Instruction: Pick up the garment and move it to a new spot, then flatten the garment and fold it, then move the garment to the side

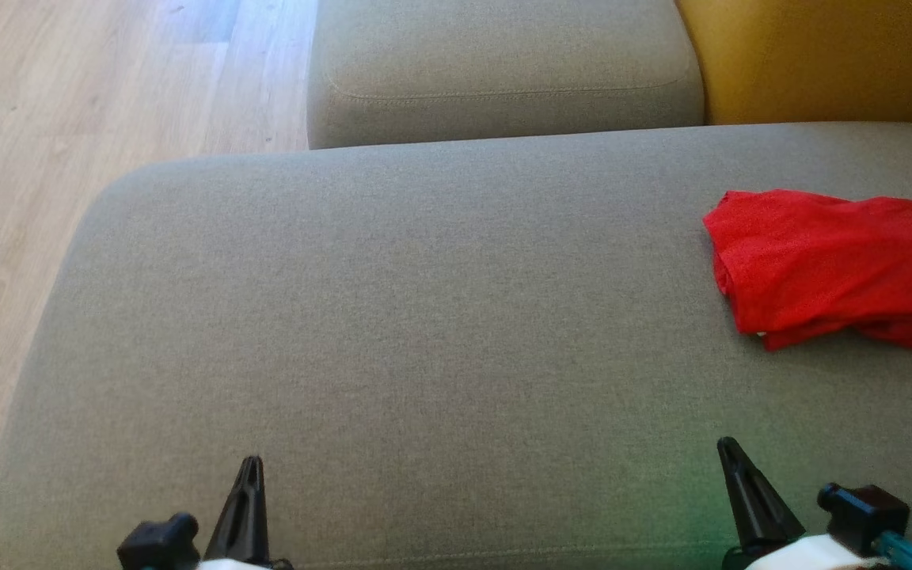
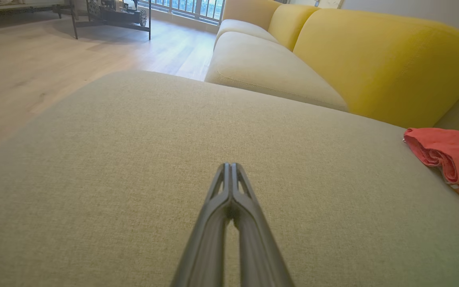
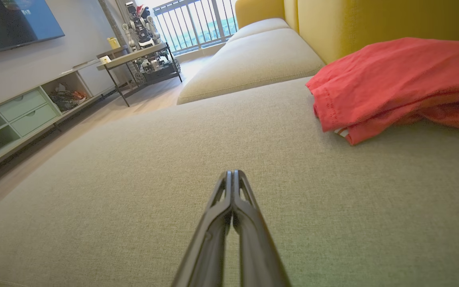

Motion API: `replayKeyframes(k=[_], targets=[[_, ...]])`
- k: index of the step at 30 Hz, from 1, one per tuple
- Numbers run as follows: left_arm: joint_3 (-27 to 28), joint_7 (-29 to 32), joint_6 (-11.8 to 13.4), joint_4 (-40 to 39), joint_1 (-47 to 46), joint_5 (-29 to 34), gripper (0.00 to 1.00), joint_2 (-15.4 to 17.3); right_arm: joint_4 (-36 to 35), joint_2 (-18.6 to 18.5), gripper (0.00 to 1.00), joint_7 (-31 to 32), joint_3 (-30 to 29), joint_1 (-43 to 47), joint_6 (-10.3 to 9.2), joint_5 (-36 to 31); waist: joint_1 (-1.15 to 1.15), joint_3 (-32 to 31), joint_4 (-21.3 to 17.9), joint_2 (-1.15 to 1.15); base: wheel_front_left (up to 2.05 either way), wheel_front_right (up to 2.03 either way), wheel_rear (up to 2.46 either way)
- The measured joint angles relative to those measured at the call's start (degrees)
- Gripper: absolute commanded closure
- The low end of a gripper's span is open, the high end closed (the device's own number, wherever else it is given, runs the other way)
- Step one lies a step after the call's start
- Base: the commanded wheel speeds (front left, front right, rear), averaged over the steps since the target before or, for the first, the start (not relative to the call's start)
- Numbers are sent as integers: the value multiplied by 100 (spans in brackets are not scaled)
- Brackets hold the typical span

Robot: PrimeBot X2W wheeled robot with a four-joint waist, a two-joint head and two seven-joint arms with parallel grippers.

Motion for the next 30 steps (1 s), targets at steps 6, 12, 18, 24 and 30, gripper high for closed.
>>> replayKeyframes(k=[6,12,18,24,30], targets=[[56,78,-88,65,-94,-434,100,7,18,0,100,112,-18,-51,0,430,0,21,-15,0,0,0,0],[129,159,-142,118,-178,-867,100,16,32,-1,100,201,-36,-153,0,857,0,42,-30,0,0,0,0],[166,257,-199,172,-236,-1295,100,24,53,-2,100,289,-55,-202,0,1284,0,63,-45,0,0,0,0],[224,315,-250,203,-346,-1722,100,30,59,-3,100,394,-76,-264,0,1712,0,85,-61,0,0,0,0],[300,403,-328,248,-410,-2069,100,35,77,-4,100,479,-99,-338,0,2068,0,102,-73,0,0,0,0]])
